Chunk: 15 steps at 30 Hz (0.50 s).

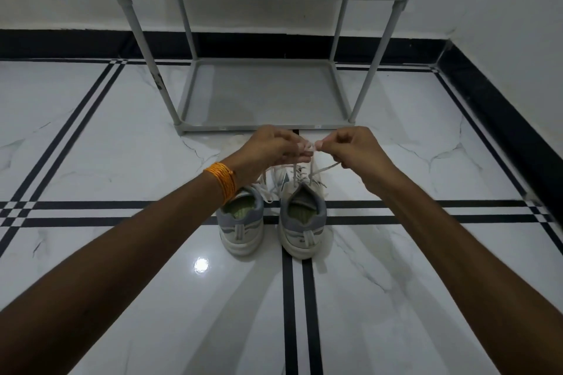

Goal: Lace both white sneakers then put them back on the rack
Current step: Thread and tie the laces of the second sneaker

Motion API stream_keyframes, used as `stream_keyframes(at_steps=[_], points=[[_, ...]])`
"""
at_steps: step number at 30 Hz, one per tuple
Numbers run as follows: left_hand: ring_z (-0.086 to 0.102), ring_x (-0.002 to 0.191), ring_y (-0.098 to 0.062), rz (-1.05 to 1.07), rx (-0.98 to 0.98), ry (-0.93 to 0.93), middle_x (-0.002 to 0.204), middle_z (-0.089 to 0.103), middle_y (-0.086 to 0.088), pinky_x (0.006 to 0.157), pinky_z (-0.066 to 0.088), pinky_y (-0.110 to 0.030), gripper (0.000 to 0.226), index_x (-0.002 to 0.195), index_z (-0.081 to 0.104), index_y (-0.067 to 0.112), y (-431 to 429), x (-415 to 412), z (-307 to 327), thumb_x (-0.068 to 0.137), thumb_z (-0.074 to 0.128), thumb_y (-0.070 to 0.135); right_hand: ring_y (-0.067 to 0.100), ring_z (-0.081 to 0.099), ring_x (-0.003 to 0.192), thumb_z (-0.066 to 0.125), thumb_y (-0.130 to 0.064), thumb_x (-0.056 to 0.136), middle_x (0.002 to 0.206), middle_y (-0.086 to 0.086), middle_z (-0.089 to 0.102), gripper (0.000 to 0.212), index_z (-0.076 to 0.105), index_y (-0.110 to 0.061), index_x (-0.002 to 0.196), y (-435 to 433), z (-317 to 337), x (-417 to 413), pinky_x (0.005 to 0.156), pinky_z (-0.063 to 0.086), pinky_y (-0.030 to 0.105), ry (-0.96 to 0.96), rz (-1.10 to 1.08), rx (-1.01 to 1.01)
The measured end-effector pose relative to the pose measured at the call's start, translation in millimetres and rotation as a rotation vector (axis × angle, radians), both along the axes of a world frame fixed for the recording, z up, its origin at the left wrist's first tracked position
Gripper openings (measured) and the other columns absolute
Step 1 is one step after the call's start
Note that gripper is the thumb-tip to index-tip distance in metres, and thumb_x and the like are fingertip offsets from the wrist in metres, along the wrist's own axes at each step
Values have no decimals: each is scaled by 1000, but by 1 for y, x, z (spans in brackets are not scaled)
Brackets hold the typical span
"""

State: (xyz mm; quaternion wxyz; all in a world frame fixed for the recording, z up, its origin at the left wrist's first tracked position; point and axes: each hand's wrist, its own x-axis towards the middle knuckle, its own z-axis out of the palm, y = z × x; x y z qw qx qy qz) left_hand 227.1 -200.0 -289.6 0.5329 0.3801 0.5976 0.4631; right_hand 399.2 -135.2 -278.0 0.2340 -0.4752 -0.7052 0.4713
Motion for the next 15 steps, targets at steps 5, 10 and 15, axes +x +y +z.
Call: stream_keyframes(at_steps=[5, 10, 15], points=[[73, 78, -14, -86, 151, 847, 90, 77, -12, 75, 59, -23, 15, 97, 75, 2, -3, -24, -17, 82, 71, 0, 15, 61, 64, 82, -42, 71, 67, -2, 67, 27, 71, -17, 70, 15, -4, 15, 60, 42, 25, -538, -71, 447], [66, 88, -27, -91, 93, 1238, 94, 74, -15, 80, 52, -34, 16, 94, 74, 4, -18, -49, -37, 81, 65, -1, 22, 60, 60, 83, -49, 67, 60, 3, 58, 43, 62, -12, 68, 28, -19, 31, 53, 34, 23, -941, -25, 540], [61, 93, -32, -155, 3, 1391, 101, 69, -17, 80, 49, -36, 18, 100, 69, 5, -28, -48, -49, 84, 62, 5, 14, 40, 47, 82, -35, 71, 54, -3, 40, 45, 43, -15, 59, 24, -53, 39, 48, 21, 20, -1053, 11, 559]])
